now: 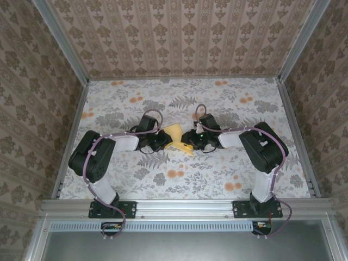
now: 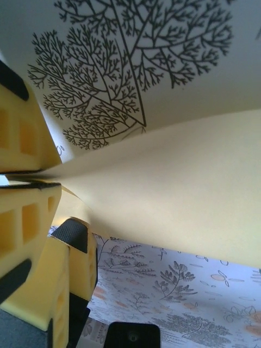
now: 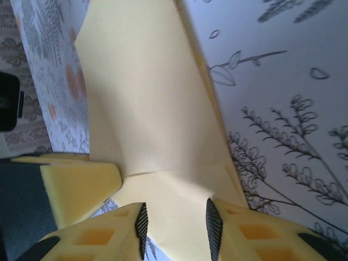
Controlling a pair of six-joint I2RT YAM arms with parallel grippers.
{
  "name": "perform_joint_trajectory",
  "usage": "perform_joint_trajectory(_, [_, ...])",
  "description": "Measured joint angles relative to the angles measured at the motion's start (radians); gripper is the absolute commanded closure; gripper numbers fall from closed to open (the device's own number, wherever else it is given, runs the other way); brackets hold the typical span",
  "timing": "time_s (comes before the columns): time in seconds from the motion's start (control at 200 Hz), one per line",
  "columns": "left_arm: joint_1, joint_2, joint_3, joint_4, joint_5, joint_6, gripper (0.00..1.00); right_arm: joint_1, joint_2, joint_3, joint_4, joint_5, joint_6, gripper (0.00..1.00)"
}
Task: Fold a paper plane with a square sheet of paper (pick it up from the middle)
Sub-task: Fold the wing for the fifth time at the center of the table.
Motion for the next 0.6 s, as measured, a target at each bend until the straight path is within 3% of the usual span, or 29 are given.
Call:
perform_joint_trajectory(0.12, [0.0,0.0,0.0,0.007,0.0,-0.005,0.99,0.0,-0.008,0.0,-0.004,-0.01,-0.077,0.55])
perform_joint_trajectory(0.245, [0.0,0.0,0.0,0.006,0.0,-0.005,1.0,0.0,-0.037,-0.011,-0.02,0.019,-0.192,0.52])
perform_joint_trajectory(0.6, [-0.001,-0.018,0.027,-0.04,0.0,-0.005,1.0,0.075,-0.214,-0.151,-0.018,0.239,-0.575,0.5])
